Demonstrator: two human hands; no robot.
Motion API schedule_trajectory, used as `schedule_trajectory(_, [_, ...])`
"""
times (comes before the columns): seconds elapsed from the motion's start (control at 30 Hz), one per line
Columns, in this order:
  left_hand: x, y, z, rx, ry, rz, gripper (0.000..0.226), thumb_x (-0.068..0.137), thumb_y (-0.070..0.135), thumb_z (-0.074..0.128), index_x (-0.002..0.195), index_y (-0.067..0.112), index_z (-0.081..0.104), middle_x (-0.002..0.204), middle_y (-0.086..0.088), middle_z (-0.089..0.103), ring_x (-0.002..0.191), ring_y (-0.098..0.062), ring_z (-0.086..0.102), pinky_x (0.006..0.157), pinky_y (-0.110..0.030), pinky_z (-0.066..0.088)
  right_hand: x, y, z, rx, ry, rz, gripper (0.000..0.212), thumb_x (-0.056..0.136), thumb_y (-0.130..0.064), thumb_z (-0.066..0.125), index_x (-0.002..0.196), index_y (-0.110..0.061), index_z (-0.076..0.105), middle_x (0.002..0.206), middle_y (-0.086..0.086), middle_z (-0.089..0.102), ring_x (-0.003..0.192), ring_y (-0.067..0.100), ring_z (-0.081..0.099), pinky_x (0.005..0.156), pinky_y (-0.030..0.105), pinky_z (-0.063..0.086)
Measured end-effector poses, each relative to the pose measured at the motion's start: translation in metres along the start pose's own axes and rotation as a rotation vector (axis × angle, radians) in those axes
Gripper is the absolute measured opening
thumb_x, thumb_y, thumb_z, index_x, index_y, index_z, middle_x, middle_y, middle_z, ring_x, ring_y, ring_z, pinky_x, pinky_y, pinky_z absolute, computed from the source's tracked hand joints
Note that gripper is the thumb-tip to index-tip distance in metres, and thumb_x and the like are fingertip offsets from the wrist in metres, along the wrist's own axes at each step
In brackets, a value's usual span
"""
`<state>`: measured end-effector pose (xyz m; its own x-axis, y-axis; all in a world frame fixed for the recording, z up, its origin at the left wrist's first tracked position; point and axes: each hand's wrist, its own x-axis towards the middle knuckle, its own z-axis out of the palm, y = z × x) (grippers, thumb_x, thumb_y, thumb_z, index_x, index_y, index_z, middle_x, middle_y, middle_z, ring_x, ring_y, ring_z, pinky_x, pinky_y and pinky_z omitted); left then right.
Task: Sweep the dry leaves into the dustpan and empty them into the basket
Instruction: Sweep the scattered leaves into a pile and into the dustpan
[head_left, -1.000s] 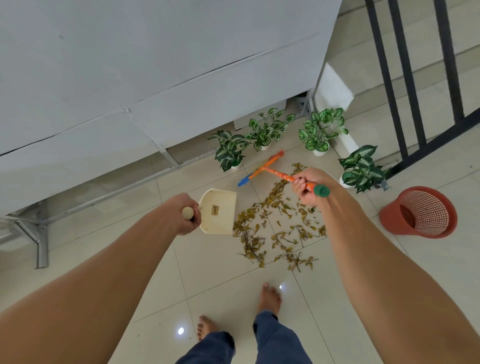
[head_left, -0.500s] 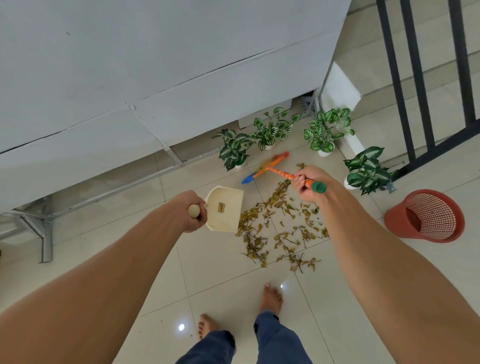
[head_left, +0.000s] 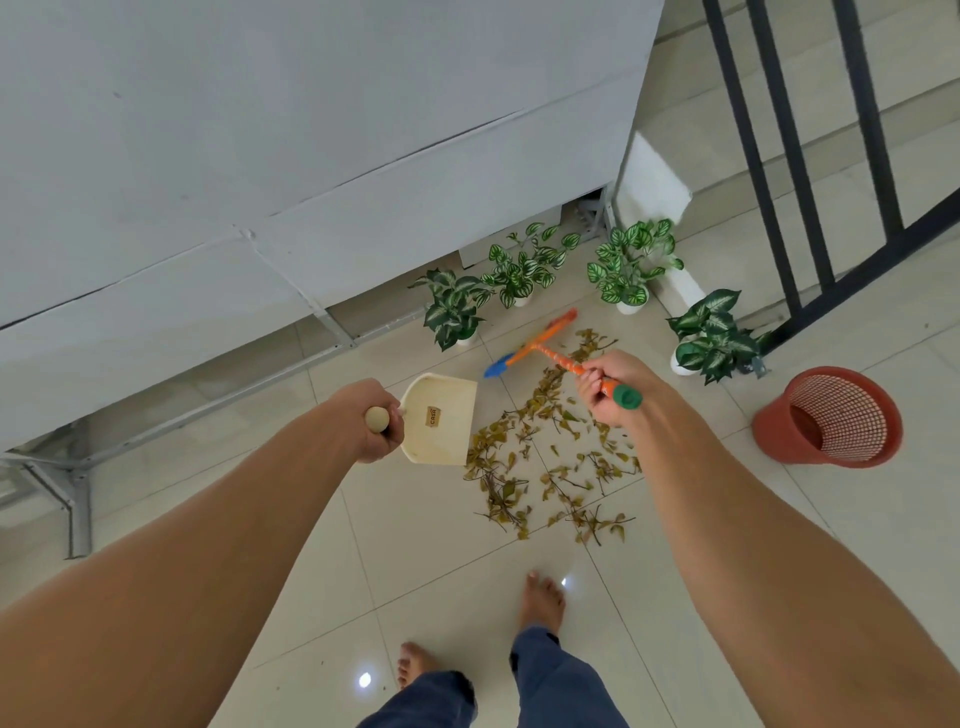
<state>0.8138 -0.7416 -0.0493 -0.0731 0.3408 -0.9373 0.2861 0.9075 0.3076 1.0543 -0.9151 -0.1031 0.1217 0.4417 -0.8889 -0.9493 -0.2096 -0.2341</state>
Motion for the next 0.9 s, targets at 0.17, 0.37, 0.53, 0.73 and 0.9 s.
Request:
schedule_trajectory(0.17, [-0.001, 0.000, -0.002, -0.011, -0.003, 0.000, 0.010, 0.096, -0.001, 0.050, 0.104, 0.005, 0.052, 0.071, -0.007, 0.049, 0.025, -0.012, 0.041, 0.035, -0.012, 0.043, -0.025, 0.017, -0.025, -0.020, 0.072, -0.010, 0.015, 0.099, -0.006, 0.044, 0.094, -0.002, 0.057, 0.064, 0.000, 0.044, 0.035, 0.005, 0.039, 0.029, 0.011, 0.037])
schedule_trajectory(0.37, [-0.005, 0.004, -0.002, 0.005, -0.003, 0.002, 0.015, 0.097, 0.000, 0.052, 0.111, 0.006, 0.052, 0.074, -0.009, 0.048, 0.026, -0.011, 0.041, 0.034, -0.013, 0.042, -0.040, 0.016, -0.049, 0.066, -0.122, 0.011, 0.020, 0.104, -0.015, 0.038, 0.089, -0.007, 0.048, 0.060, 0.000, 0.046, 0.028, 0.006, 0.046, 0.027, 0.015, 0.040])
schedule_trajectory(0.53, [-0.012, -0.002, -0.005, 0.014, 0.000, 0.015, 0.018, 0.097, -0.001, 0.050, 0.113, 0.007, 0.052, 0.073, -0.007, 0.046, 0.026, -0.010, 0.040, 0.033, -0.012, 0.040, -0.015, -0.005, -0.029, 0.088, -0.040, -0.045, 0.013, 0.101, -0.010, 0.041, 0.094, -0.003, 0.049, 0.066, -0.003, 0.040, 0.027, 0.007, 0.042, 0.026, 0.015, 0.037])
schedule_trajectory(0.73, [-0.014, -0.006, -0.007, 0.002, -0.014, 0.013, 0.017, 0.097, -0.001, 0.050, 0.112, 0.007, 0.050, 0.070, -0.008, 0.048, 0.027, -0.010, 0.041, 0.033, -0.012, 0.041, -0.021, 0.004, -0.043, 0.132, 0.073, -0.054, 0.019, 0.102, -0.014, 0.041, 0.097, 0.001, 0.052, 0.064, 0.001, 0.043, 0.030, 0.005, 0.040, 0.027, 0.013, 0.036])
schedule_trajectory(0.9, [-0.007, -0.009, -0.003, 0.020, -0.011, -0.004, 0.012, 0.096, 0.000, 0.052, 0.107, 0.006, 0.050, 0.072, -0.007, 0.048, 0.027, -0.011, 0.040, 0.034, -0.012, 0.042, -0.043, 0.023, -0.070, 0.165, -0.077, 0.004, 0.019, 0.101, -0.013, 0.042, 0.088, -0.003, 0.052, 0.049, 0.001, 0.049, 0.028, 0.008, 0.048, 0.027, 0.016, 0.041])
